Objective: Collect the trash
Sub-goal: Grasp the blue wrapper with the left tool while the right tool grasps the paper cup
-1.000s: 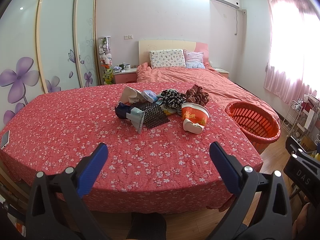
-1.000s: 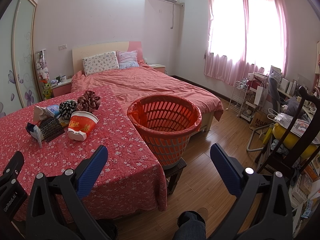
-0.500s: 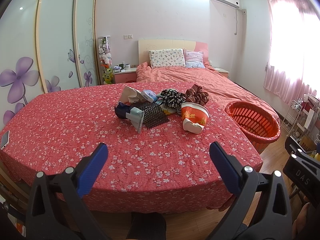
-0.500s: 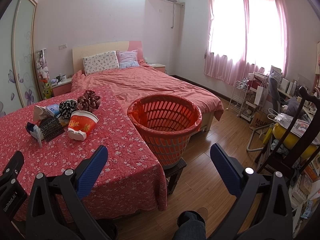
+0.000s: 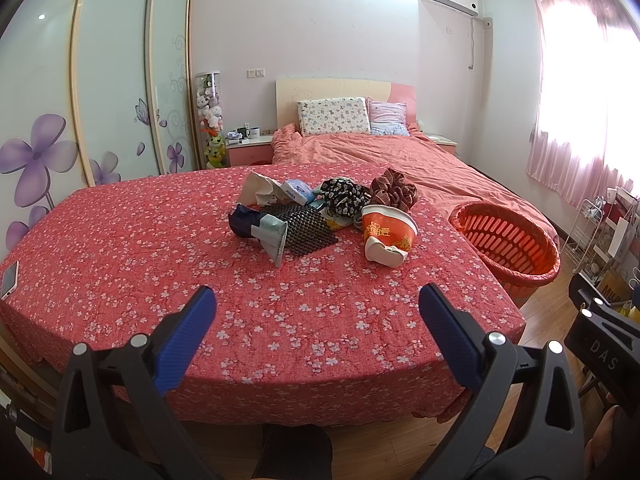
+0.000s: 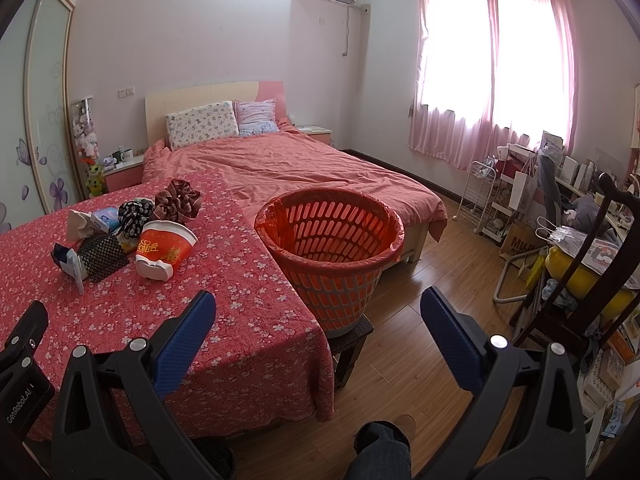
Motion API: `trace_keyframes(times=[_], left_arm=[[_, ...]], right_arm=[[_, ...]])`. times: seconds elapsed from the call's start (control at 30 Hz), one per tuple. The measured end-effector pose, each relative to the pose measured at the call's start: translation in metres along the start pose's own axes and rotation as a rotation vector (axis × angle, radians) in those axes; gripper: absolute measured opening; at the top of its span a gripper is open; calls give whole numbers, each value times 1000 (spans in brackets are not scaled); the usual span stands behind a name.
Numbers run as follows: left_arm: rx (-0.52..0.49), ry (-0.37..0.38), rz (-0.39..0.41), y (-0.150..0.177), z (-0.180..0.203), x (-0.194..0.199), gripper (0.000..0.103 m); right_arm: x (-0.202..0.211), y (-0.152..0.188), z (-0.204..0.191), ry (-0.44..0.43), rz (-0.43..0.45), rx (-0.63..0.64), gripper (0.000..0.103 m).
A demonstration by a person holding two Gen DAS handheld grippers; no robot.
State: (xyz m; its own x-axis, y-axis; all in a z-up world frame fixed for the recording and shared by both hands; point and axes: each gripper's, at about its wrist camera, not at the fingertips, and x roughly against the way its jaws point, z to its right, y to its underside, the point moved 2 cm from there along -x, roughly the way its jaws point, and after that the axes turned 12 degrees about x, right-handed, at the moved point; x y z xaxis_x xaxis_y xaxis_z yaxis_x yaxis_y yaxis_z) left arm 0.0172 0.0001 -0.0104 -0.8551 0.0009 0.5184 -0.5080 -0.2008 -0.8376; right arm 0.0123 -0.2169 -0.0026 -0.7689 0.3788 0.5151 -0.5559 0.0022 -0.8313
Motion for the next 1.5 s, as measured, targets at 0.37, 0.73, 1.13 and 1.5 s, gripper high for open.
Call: trace_keyframes(times=[0.37, 0.73, 1.13, 1.5], left_arm=[[70, -79, -7, -11, -29, -28, 99], [173, -128, -115, -49, -87, -114, 99], [215, -71, -233, -76, -95, -193, 97], [199, -56, -314, -74, -93, -226, 70]], right_arm=[[-20, -10, -11, -31, -2, 23, 101], [-71, -39, -77, -247, -49, 89, 101], [-147, -57, -137, -403, -187, 75, 100], [-159, -40, -142, -421, -245, 96, 77]])
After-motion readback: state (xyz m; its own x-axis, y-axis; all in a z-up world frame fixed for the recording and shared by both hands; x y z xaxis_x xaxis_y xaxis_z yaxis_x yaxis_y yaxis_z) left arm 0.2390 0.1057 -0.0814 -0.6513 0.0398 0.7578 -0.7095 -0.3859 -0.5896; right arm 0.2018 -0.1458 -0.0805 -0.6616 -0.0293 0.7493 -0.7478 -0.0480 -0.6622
